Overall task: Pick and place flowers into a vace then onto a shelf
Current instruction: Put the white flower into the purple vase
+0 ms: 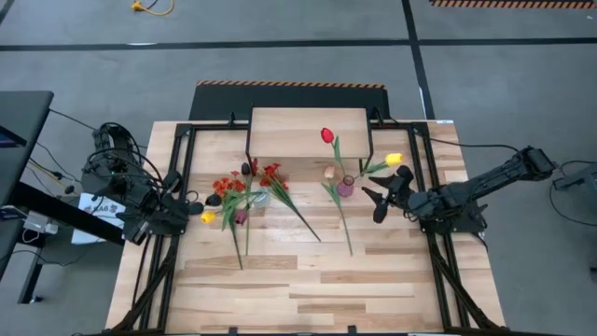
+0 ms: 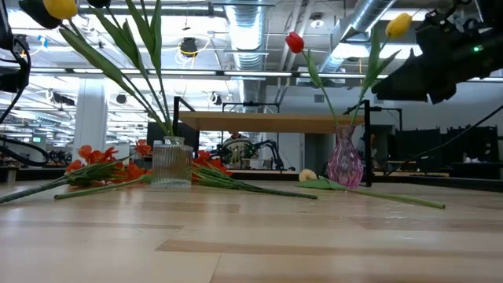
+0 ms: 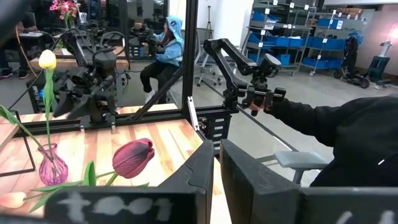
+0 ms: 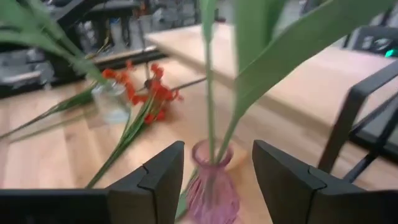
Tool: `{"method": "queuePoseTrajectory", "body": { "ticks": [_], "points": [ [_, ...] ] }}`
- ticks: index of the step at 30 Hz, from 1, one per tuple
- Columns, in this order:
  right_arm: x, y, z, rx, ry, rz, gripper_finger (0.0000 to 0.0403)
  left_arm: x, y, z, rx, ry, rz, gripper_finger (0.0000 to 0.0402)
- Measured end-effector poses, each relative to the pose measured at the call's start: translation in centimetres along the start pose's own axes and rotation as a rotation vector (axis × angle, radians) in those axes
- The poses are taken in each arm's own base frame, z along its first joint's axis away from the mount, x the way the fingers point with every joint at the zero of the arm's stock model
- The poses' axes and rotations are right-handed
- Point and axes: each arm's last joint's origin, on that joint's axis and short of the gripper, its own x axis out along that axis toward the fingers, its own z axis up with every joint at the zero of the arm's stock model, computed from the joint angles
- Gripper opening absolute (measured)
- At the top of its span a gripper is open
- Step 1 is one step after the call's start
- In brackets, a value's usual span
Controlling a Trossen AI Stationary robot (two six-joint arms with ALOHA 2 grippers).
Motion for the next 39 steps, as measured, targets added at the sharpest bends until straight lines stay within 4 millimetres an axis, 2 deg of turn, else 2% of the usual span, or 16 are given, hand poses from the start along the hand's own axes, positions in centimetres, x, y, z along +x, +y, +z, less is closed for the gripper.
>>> {"method": "queuePoseTrajectory", "body": {
  "ticks": [9,19,30,39],
  "points": [
    [-0.2,1.1,-1.2,0.138,0.125,0.153,0.0169,0.0,0.0,0.0,0.002,0.003,0.0,0.0016],
    [0.7,3.2,-3.9,0.228,0.251,0.137,0.0143,0.0,0.0,0.0,0.002,0.003,0.0,0.0016],
    [2.8,5.9,-6.1,0.243,0.214,0.173,0.0139,0.0,0.0,0.0,0.001,0.003,0.0,0.0016],
    [4.4,7.6,-7.5,0.179,0.237,0.118,0.0138,0.0,0.0,0.0,0.004,0.002,0.0,0.0016]
  ]
}}
